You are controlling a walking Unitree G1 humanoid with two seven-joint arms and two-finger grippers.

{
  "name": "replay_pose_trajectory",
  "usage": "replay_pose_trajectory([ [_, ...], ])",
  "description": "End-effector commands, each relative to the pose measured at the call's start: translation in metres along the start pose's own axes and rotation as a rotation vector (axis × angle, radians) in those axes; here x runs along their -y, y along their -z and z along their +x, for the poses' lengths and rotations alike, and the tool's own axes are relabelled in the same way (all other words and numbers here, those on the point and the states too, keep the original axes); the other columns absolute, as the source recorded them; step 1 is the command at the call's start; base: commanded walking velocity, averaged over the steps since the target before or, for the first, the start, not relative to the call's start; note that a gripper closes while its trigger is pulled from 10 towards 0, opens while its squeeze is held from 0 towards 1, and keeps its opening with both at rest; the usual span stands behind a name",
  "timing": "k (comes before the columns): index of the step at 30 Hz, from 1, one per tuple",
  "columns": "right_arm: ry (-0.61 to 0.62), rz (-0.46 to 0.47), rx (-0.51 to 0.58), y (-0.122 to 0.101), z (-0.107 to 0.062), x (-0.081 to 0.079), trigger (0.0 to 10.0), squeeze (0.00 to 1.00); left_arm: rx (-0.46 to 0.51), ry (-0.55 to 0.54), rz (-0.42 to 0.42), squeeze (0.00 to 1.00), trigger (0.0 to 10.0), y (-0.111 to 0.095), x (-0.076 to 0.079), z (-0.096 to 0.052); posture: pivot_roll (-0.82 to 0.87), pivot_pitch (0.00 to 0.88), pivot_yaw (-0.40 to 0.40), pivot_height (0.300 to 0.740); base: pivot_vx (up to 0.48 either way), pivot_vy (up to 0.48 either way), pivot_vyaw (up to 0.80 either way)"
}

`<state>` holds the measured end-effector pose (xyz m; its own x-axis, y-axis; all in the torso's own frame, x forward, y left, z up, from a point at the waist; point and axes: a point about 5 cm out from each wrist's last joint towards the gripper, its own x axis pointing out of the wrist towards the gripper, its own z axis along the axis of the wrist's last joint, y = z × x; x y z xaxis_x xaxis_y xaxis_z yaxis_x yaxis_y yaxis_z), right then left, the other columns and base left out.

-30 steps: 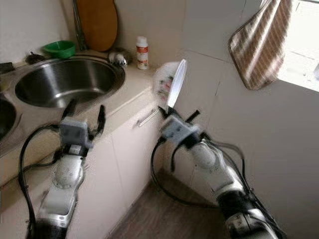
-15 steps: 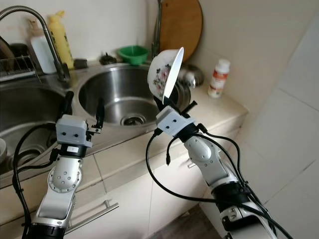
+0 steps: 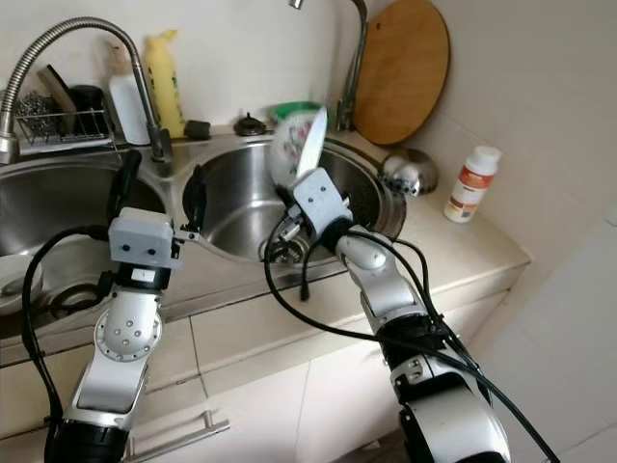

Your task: Kitchen organization

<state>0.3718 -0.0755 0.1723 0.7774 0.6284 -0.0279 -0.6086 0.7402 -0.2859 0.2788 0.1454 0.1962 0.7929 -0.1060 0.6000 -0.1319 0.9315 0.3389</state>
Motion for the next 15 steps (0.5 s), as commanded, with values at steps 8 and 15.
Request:
replay_pose_trajectory([
  [8, -0.019, 0.234, -0.161, 0.023, 0.002, 0.003, 10.0, 1.0, -0.019, 0.005, 0.001, 0.0, 10.0, 0.002, 0.002, -0.001, 0.07, 0.0, -0.092, 0.74, 0.0, 0.0, 0.0],
  [15, -0.006, 0.288, -0.187, 0.026, 0.001, 0.007, 10.0, 1.0, -0.032, 0.009, -0.009, 0.0, 10.0, 0.004, 0.004, -0.002, 0.06, 0.0, -0.091, 0.74, 0.0, 0.0, 0.0],
])
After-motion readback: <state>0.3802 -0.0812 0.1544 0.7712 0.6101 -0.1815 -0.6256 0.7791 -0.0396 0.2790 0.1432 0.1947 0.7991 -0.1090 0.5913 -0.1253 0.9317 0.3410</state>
